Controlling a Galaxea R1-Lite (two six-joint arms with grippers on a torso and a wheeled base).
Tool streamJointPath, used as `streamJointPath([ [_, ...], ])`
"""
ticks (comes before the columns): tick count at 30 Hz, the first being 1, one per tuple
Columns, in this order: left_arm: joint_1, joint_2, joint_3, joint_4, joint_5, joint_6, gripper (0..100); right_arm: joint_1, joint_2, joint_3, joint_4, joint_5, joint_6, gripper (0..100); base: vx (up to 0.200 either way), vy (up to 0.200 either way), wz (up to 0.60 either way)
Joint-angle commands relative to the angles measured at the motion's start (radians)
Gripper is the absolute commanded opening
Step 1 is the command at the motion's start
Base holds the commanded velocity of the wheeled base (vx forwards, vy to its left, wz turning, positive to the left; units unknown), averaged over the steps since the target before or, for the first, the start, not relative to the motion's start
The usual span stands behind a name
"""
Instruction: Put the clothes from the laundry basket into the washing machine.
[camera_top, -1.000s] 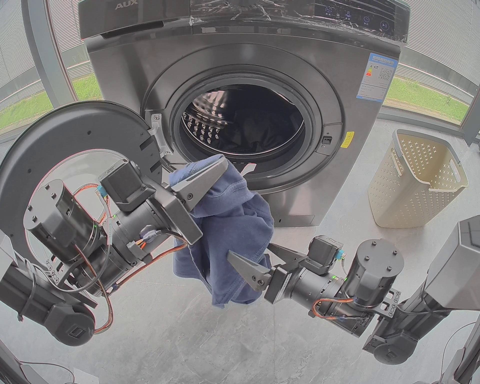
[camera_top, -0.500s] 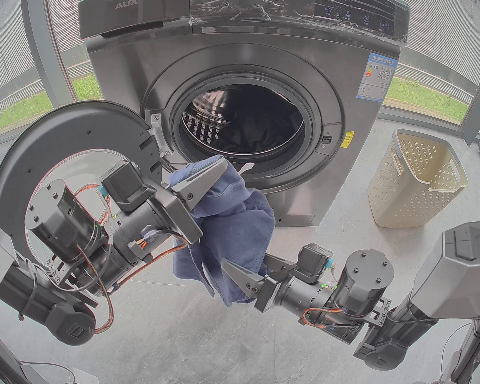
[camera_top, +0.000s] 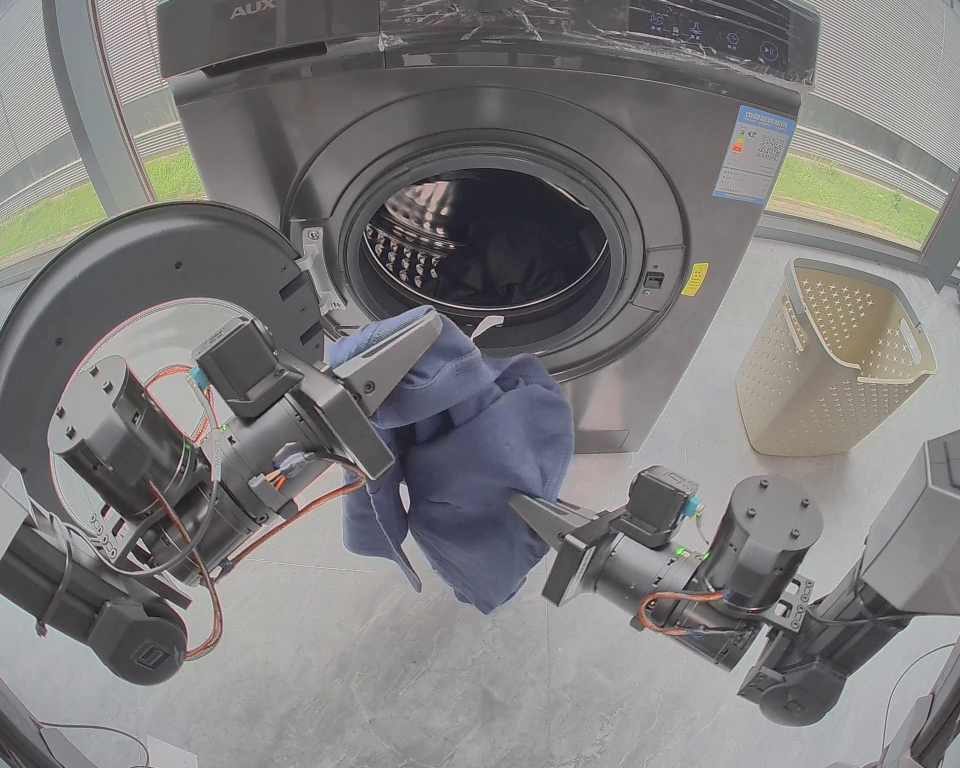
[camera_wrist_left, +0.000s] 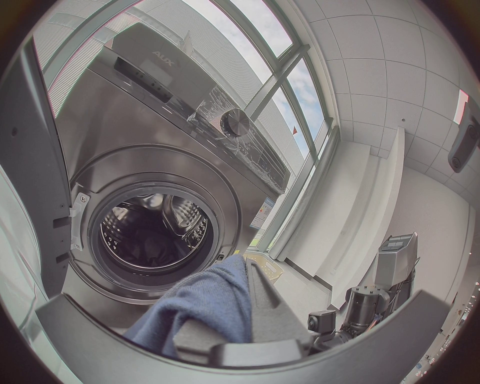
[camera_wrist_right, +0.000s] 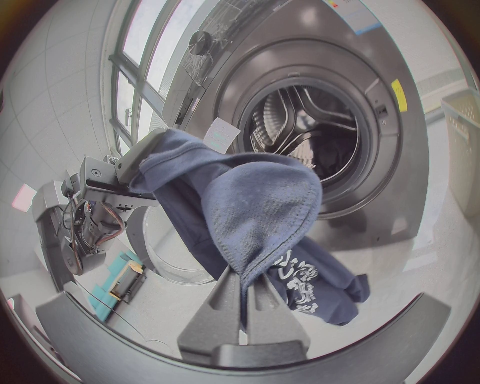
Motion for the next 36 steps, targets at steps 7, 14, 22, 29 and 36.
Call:
streamJointPath([
  [7,0.03,-0.008,-0.009,-0.001,0.0,-0.002,0,-0.134,-0.144,0.074,0.065,0.002,-0.131,0,0.0,0.0,0.0],
  [14,0.024,-0.016,-0.008,-0.001,0.002,-0.002,0,-0.222,-0.139,0.041,0.076,0.019,-0.186,0,0.0,0.0,0.0],
  [22,0.023,-0.032,-0.009,-0.001,0.002,-0.002,0,-0.352,-0.141,0.028,0.078,0.067,-0.203,0,0.0,0.0,0.0],
  [29,0.016,-0.039,-0.005,-0.001,0.0,0.0,0,-0.387,-0.134,0.026,0.075,0.076,-0.227,0,0.0,0.0,0.0],
  [36,0.0,-0.04,0.006,-0.001,0.0,0.001,0,-0.369,-0.139,0.017,0.075,0.076,-0.241,100,0.0,0.0,0.0],
])
